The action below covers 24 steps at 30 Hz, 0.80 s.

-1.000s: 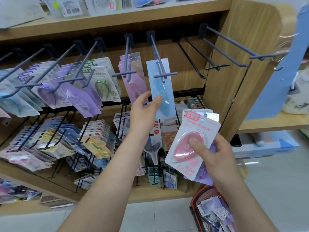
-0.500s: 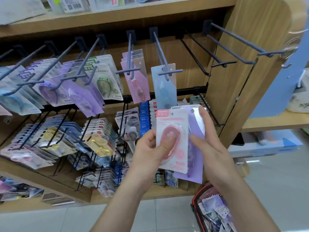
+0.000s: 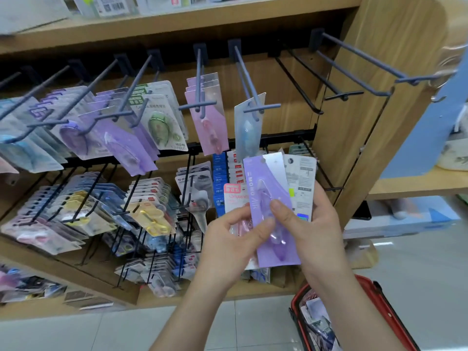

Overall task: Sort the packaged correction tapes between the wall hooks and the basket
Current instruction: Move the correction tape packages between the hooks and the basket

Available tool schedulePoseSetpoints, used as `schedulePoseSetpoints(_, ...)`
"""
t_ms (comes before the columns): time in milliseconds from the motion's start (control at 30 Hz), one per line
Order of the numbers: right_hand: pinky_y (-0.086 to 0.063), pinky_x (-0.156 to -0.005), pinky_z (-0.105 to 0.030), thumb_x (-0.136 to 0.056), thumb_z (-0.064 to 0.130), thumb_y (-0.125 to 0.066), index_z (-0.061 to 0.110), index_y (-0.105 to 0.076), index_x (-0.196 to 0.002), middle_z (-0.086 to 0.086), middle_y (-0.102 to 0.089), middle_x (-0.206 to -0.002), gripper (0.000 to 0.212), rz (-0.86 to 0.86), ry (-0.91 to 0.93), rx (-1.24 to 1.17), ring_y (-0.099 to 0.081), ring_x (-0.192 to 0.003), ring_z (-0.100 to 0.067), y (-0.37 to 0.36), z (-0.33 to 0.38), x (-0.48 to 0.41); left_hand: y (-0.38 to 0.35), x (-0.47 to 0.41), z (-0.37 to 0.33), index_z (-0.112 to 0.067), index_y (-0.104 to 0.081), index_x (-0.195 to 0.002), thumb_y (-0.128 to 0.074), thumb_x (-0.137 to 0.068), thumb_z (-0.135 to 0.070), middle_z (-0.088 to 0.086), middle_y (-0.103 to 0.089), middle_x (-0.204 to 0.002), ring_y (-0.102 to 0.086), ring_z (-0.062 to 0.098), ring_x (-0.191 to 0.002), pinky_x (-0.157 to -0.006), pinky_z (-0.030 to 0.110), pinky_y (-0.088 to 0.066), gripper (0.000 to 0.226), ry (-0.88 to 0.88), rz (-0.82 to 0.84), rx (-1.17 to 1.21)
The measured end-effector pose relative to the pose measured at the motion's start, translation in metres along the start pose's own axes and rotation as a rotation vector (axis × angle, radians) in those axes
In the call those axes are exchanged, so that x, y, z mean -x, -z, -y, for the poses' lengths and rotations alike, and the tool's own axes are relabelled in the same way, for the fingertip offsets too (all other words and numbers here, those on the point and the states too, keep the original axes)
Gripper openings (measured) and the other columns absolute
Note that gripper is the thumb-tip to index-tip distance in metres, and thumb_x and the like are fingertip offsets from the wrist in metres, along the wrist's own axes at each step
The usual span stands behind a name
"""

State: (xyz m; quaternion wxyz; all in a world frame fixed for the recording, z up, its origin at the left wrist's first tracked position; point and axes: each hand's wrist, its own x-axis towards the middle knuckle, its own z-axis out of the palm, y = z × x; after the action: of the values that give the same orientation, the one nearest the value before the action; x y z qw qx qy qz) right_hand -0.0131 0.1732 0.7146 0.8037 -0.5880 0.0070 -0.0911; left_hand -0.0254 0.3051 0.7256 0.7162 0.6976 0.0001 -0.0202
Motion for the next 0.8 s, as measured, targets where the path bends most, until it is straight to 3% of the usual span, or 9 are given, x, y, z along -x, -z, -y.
schedulePoseSetpoints(67, -0.055, -0.079, -0.022, -0.090, 0.006, -0.066, 0.020, -0.061, -0.123, 0.006, -0.075, -0.110, 0.036, -0.018, -0.015, 0.031, -0.070, -0.100, -0.009, -0.007, -0.002, 0.001, 0.003, -0.002, 0.003, -0.014, -0.077, -0.089, -0.079, -0.078, -0.009, -0.002, -0.077, -0.087, -0.068, 0.007, -0.078, -0.072, 0.020, -0.052, 0.013, 0.018, -0.050, -0.022)
schedulePoseSetpoints(167, -0.054, -0.091, -0.032, -0.102, 0.013, -0.050, 0.025, -0.064, -0.121, 0.008, -0.073, -0.115, 0.026, -0.013, -0.083, 0.057, -0.069, -0.108, -0.012, -0.008, -0.001, 0.002, 0.012, -0.003, 0.003, -0.016, -0.075, -0.078, -0.084, -0.074, -0.011, -0.003, -0.074, -0.076, -0.064, 0.009, -0.069, -0.066, 0.020, -0.052, 0.011, 0.034, -0.153, -0.025)
schedulePoseSetpoints(300, -0.060, -0.081, -0.031, -0.098, 0.009, -0.056, 0.027, -0.068, -0.111, 0.007, -0.076, -0.109, 0.025, -0.010, -0.076, 0.114, -0.072, -0.100, -0.013, -0.002, 0.005, 0.000, 0.033, -0.004, -0.001, -0.011, -0.070, -0.076, -0.070, -0.087, -0.015, -0.001, -0.067, -0.067, -0.058, 0.013, -0.060, -0.055, 0.019, -0.046, 0.012, 0.151, -0.288, 0.051)
schedulePoseSetpoints(433, -0.056, -0.086, -0.026, -0.085, -0.015, -0.065, 0.027, -0.072, -0.101, 0.012, -0.076, -0.100, 0.045, 0.103, 0.246, 0.227, -0.070, -0.097, -0.006, -0.002, 0.017, -0.003, 0.043, -0.001, -0.004, -0.015, -0.065, -0.066, -0.064, -0.090, -0.019, 0.005, -0.058, -0.066, -0.048, 0.019, -0.062, -0.062, 0.032, -0.034, 0.024, 0.269, -0.188, -0.058)
schedulePoseSetpoints(500, -0.047, -0.102, -0.031, -0.075, -0.026, -0.064, 0.027, -0.074, -0.093, 0.016, -0.074, -0.101, 0.058, 0.211, 0.435, 0.401, -0.062, -0.111, 0.001, -0.006, 0.018, -0.006, 0.043, 0.001, -0.008, -0.020, -0.066, -0.061, -0.059, -0.093, -0.021, 0.002, -0.055, -0.061, -0.046, 0.019, -0.060, -0.064, 0.035, -0.030, 0.033, 0.331, -0.151, -0.017)
schedulePoseSetpoints(567, -0.038, -0.112, -0.034, -0.074, -0.020, -0.066, 0.029, -0.071, -0.095, 0.019, -0.069, -0.114, 0.053, 0.276, 0.596, 0.568, -0.049, -0.132, -0.004, -0.008, 0.012, -0.010, 0.046, -0.002, -0.013, -0.021, -0.066, -0.058, -0.057, -0.094, -0.028, -0.002, -0.052, -0.058, -0.042, 0.020, -0.058, -0.068, 0.040, -0.029, 0.038, 0.381, -0.113, 0.121)
schedulePoseSetpoints(633, -0.036, -0.114, -0.039, -0.082, -0.006, -0.063, 0.030, -0.070, -0.098, 0.018, -0.062, -0.127, 0.040, 0.273, 0.629, 0.629, -0.040, -0.141, -0.015, -0.008, 0.006, -0.011, 0.050, -0.004, -0.017, -0.021, -0.073, -0.069, -0.062, -0.090, -0.039, 0.003, -0.063, -0.072, -0.052, 0.025, -0.071, -0.073, 0.045, -0.035, 0.029, 0.394, -0.096, 0.220)
schedulePoseSetpoints(700, -0.035, -0.115, -0.039, -0.084, -0.003, -0.056, 0.030, -0.071, -0.099, 0.018, -0.057, -0.135, 0.040, 0.269, 0.614, 0.633, -0.037, -0.144, -0.020, -0.010, 0.001, -0.011, 0.053, -0.004, -0.019, -0.023, -0.079, -0.077, -0.068, -0.079, -0.049, 0.005, -0.074, -0.087, -0.065, 0.024, -0.079, -0.078, 0.041, -0.047, 0.028, 0.377, -0.065, 0.219)
schedulePoseSetpoints(800, -0.032, -0.118, -0.031, -0.086, -0.006, -0.050, 0.030, -0.071, -0.106, 0.017, -0.053, -0.142, 0.046, 0.326, 0.532, 0.576, -0.029, -0.149, -0.015, -0.013, -0.002, -0.009, 0.052, 0.000, -0.020, -0.018, -0.081, -0.077, -0.078, -0.068, -0.037, 0.007, -0.076, -0.089, -0.070, 0.018, -0.075, -0.071, 0.031, -0.055, 0.020, 0.321, 0.001, 0.180)
